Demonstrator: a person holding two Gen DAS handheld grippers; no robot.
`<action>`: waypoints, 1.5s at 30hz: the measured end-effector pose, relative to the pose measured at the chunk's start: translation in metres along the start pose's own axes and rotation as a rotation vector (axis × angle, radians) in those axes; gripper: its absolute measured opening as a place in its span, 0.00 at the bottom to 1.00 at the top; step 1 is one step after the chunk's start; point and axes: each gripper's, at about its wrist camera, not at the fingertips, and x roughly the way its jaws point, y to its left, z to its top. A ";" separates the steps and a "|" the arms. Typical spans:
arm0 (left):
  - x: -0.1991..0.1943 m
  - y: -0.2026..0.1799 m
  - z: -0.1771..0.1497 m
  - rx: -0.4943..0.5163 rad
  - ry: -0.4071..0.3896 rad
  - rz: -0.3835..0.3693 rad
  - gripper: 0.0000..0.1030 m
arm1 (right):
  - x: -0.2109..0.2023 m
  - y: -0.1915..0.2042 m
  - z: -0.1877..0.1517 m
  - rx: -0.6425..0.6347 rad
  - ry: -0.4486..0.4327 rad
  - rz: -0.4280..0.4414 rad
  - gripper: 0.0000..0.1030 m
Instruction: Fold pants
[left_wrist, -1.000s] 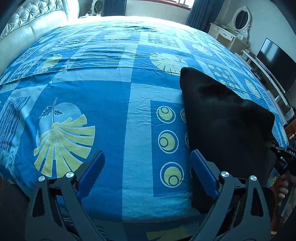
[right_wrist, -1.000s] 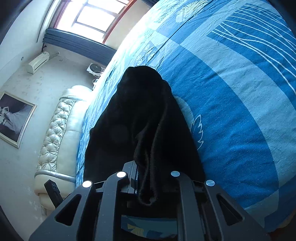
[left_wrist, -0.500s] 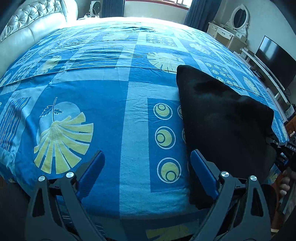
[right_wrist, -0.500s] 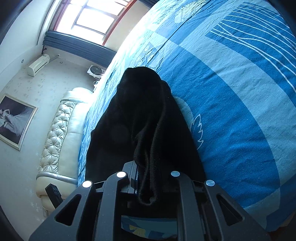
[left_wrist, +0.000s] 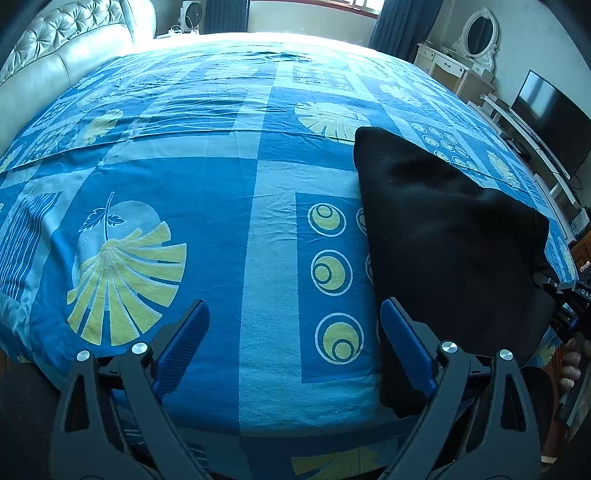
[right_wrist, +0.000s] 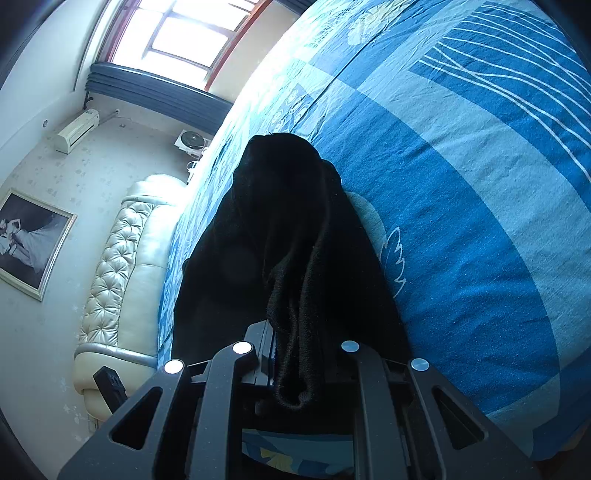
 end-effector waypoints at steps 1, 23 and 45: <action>0.000 0.000 -0.001 0.000 0.001 0.000 0.91 | 0.000 0.000 0.000 0.001 0.001 0.002 0.13; 0.031 0.023 0.006 -0.159 0.169 -0.341 0.91 | -0.052 0.008 0.006 -0.005 -0.078 -0.060 0.64; 0.063 -0.017 -0.001 -0.228 0.279 -0.593 0.53 | -0.001 -0.006 -0.022 0.028 0.047 0.040 0.61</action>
